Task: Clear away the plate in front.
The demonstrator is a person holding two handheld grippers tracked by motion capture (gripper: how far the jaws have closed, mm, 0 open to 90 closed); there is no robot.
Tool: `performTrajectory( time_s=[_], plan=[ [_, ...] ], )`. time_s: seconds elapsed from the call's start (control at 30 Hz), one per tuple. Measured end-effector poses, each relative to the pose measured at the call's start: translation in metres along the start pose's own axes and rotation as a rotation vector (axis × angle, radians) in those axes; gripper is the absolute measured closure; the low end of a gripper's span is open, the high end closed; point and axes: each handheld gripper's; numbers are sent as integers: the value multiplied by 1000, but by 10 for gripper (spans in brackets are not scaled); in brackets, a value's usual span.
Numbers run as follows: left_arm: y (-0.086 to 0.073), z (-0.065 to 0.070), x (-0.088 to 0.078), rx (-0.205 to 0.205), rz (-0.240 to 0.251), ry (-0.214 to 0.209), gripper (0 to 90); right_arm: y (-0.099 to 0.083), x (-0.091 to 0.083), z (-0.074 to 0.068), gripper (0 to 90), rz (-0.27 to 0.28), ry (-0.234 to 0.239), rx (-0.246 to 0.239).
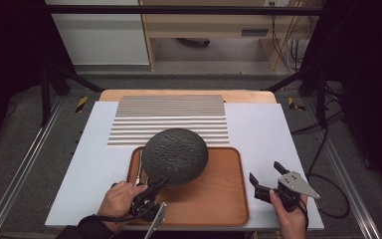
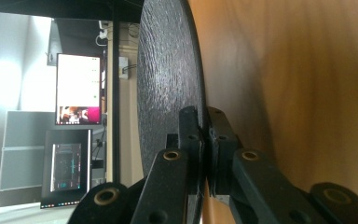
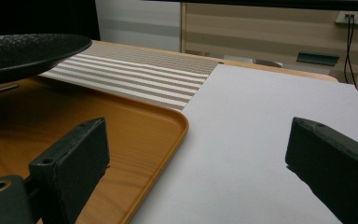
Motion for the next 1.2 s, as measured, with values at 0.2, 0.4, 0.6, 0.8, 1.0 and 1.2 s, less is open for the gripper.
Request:
performTrajectory(
  time_s=[0.2,0.4,0.6,0.8,1.0,1.2],
  plan=[
    [9,6,-5,-6,6,-7,864,0,0,0,64,-1,-1,1],
    [16,11,-7,0,13,-20,864,0,0,0,64,-1,-1,1],
    [18,13,-6,0,14,-31,864,0,0,0,64,-1,-2,2],
    [20,15,-5,8,14,-43,863,0,0,0,64,-2,-1,1],
    [24,19,-3,16,19,-60,863,0,0,0,64,-1,0,1],
    [25,21,-2,25,14,-75,862,0,0,0,64,0,0,2]
  ],
)
Point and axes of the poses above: each handheld gripper's, and its own axes: x roughly forward along the jaws, y roughly out of its top, z roughly to its right, and after that the axes turned 5 degrees about -y, right-handed
